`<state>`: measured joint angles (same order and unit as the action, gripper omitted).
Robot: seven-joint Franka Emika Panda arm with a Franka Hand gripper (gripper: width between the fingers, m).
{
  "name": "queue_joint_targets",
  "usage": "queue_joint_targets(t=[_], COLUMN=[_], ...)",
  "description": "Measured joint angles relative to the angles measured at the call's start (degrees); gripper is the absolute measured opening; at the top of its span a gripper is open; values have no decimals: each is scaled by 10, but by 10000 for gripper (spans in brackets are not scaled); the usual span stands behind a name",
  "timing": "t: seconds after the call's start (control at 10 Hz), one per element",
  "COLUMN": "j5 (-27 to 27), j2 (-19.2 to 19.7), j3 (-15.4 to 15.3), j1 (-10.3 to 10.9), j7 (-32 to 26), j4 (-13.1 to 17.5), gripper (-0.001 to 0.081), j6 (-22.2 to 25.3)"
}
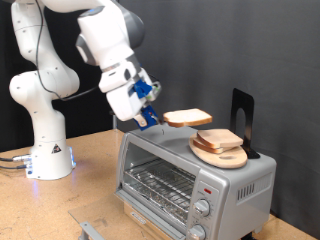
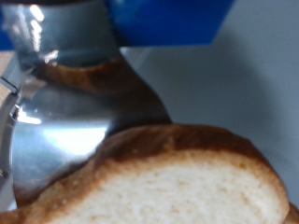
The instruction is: Make a piece of toast with the oven
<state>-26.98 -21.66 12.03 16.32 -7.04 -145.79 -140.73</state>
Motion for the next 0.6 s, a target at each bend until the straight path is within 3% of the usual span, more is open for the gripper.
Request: queue_joint_targets(t=[0.5,0.6], j5=[51,51], j2=[-106,-104], j3=[30,30], j1=[-46,-45], j7=[-51,-51], j4=[-63,-63], gripper=[447,447], j6=[80,79])
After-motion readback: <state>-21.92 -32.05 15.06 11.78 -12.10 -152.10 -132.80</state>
